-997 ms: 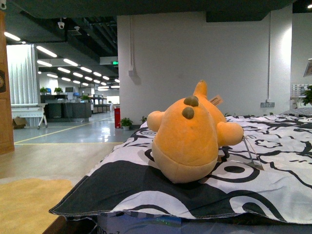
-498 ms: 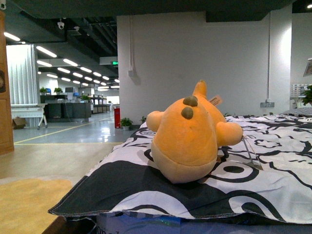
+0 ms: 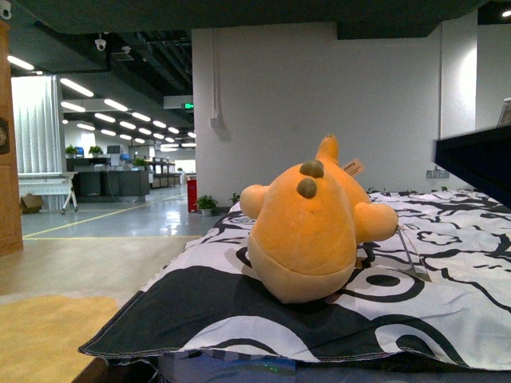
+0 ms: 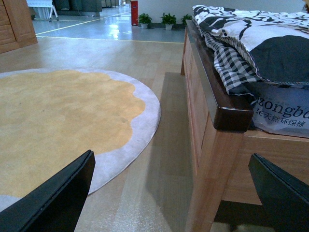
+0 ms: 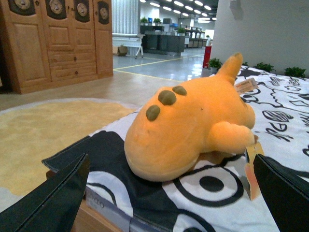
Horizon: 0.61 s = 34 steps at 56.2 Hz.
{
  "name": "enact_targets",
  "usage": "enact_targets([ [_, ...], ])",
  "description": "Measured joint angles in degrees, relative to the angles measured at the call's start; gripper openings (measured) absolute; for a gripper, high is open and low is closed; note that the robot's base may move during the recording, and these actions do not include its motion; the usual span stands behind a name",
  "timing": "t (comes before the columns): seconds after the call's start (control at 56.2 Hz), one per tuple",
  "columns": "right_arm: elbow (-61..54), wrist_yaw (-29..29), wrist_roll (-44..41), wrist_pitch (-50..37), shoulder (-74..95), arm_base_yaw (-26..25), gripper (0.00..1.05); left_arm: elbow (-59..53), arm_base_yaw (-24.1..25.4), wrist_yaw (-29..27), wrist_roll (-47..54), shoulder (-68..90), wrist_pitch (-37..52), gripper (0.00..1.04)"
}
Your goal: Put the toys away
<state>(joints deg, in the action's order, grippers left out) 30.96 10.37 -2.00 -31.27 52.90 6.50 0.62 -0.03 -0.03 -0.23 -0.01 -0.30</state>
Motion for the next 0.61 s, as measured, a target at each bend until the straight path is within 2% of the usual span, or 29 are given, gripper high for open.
enact_targets([
  [0.107, 10.23, -4.81, -1.79, 1.31, 10.47, 4.5, 1.04, 0.0, 0.0, 0.02, 0.0, 0.0, 0.0, 0.99],
  [0.214, 16.2, -7.54, -2.43, 3.02, 16.44, 6.49, 1.04, 0.0, 0.0, 0.02, 0.0, 0.0, 0.0, 0.99],
  [0.605, 33.73, -15.04, -2.45, 9.84, 31.41, 9.81, 1.04, 0.0, 0.0, 0.0, 0.0, 0.0, 0.0, 0.99],
])
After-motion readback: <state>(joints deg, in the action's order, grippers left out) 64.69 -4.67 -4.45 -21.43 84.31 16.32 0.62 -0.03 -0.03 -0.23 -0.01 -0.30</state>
